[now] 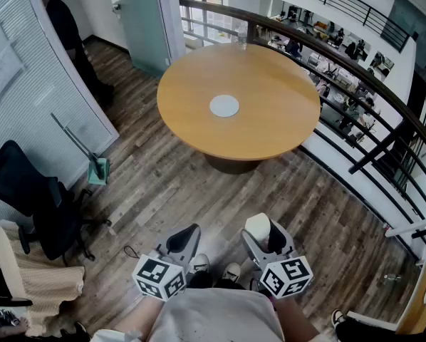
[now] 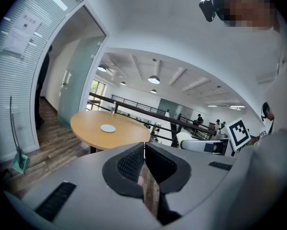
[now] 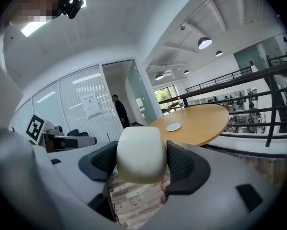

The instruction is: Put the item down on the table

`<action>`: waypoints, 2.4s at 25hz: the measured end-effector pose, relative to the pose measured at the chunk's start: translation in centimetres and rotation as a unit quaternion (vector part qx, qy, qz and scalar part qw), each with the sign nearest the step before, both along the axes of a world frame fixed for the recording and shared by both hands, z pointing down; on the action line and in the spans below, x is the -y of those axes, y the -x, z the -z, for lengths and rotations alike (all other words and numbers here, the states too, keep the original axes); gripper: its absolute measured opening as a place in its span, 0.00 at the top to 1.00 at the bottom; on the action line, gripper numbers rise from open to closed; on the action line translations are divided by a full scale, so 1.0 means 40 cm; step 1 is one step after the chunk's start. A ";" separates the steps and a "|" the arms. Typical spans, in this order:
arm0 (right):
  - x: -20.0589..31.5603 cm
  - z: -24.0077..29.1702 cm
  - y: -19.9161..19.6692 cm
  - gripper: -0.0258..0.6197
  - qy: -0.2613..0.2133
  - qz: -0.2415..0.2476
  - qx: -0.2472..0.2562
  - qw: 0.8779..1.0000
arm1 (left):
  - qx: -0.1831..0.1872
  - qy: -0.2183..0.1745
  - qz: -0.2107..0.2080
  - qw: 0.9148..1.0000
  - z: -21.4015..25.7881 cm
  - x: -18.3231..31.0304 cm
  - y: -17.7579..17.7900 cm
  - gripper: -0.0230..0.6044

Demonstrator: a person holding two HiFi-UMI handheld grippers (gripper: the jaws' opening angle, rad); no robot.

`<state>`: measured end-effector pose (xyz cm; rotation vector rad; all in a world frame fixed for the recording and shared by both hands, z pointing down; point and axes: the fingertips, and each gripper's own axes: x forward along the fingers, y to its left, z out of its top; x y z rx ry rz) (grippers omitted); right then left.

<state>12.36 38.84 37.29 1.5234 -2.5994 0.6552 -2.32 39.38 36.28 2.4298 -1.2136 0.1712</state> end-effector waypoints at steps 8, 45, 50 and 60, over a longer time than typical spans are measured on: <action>0.001 -0.019 0.015 0.47 0.004 -0.003 -0.003 1.000 | 0.012 -0.001 -0.015 1.000 -0.015 0.006 0.005 0.92; 0.137 -0.076 0.214 0.47 0.017 -0.018 -0.073 0.997 | 0.034 -0.003 -0.004 0.999 -0.076 0.179 0.241 0.93; 0.213 -0.103 0.205 0.47 0.025 -0.018 -0.058 0.998 | 0.031 0.003 -0.007 1.000 -0.091 0.255 0.224 0.93; 0.549 -0.136 0.127 0.47 0.028 0.007 -0.064 0.998 | 0.028 0.010 -0.001 1.000 -0.114 0.590 0.126 0.93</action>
